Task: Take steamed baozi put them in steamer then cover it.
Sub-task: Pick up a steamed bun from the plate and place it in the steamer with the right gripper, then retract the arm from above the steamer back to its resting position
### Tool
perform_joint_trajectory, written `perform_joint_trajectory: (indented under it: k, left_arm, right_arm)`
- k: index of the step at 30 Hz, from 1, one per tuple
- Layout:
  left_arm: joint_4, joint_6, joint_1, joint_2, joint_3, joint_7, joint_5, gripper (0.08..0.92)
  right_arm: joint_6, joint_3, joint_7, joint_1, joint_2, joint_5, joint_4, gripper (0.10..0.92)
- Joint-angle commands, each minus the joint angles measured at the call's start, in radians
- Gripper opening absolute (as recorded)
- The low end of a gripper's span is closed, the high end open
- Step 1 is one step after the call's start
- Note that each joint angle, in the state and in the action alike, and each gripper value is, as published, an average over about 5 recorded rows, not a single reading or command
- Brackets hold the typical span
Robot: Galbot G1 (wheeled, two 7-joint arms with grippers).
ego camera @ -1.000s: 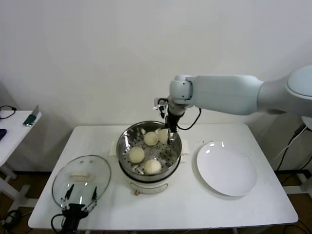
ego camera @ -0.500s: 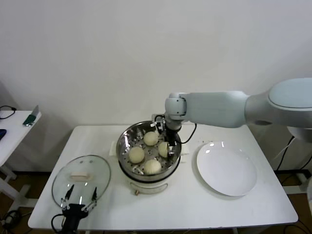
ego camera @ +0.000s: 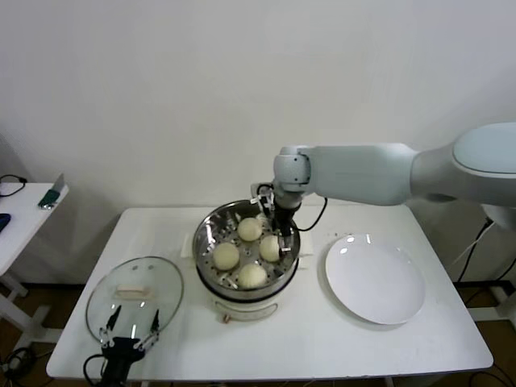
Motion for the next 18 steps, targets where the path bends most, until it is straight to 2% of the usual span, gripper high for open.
perform_joint_trajectory:
  k: [1,5,11,18]
  left_arm:
    - [-0.001,0.002,0.000,-0.003,0.001,0.000,0.007,0.823]
    - [0.000,0.001,-0.001,-0.005,0.000,-0.003,0.013,0.823]
    - [0.006,-0.006,-0.014,-0.014,-0.012,-0.017,0.042,0.823]
    - [-0.005,-0.022,-0.017,-0.024,-0.017,-0.024,0.074,0.823]
  right_arm:
    - [0.042,0.076,-0.035,0.054,-0.098,-0.018,0.039,0.823]
    - [0.111,0.141,0.030,0.048,-0.204,-0.002,0.072,0.823]
    - [0.265,0.237,0.234,-0.029,-0.407,-0.026,0.170,0.823]
    - [0.412,0.518,0.484,-0.335,-0.664,-0.040,0.277,0.823]
